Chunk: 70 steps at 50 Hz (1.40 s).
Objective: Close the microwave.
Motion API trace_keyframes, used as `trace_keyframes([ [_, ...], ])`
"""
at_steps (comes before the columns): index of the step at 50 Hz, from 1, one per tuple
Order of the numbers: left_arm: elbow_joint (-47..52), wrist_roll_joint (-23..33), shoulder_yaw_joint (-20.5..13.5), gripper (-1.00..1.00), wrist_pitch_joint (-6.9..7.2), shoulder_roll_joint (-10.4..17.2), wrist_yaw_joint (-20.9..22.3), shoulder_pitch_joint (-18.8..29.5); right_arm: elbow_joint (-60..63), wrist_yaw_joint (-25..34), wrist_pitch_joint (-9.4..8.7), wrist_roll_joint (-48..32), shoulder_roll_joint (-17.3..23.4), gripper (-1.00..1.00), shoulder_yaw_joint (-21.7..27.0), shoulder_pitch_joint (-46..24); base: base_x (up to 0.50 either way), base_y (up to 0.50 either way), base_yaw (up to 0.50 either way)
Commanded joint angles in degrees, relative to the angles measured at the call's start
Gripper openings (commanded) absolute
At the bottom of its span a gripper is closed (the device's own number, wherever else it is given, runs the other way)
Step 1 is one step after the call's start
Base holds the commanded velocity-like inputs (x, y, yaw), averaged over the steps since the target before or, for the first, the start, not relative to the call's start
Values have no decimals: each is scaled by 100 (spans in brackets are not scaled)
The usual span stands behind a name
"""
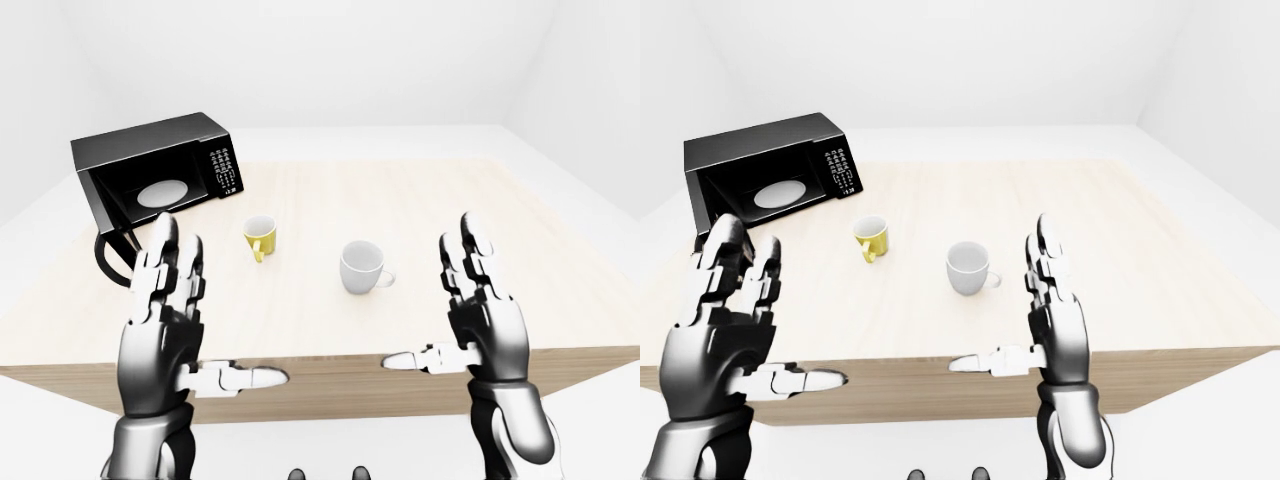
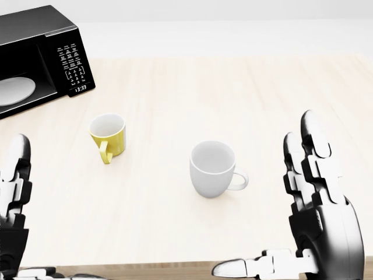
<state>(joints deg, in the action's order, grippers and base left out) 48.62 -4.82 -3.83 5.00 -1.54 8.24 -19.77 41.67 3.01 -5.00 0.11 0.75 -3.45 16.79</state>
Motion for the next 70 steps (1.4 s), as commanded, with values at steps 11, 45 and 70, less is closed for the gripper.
trace_keyframes([
  [11, 1138, -500, -237, 100, 0, -18, 222, -866, 1830, -51, 0, -47, 62, 100, -146, 786, 0, 0, 0],
  [45, 1138, -839, -121, 100, 0, 147, 198, -1043, 1692, -208, 0, -175, 47, 100, -151, 678, 0, 0, 0],
  [70, 1138, -1097, -31, 100, 0, 543, -136, -1132, 1679, -219, 0, -276, 32, 100, -161, 674, 0, 39, 0],
])
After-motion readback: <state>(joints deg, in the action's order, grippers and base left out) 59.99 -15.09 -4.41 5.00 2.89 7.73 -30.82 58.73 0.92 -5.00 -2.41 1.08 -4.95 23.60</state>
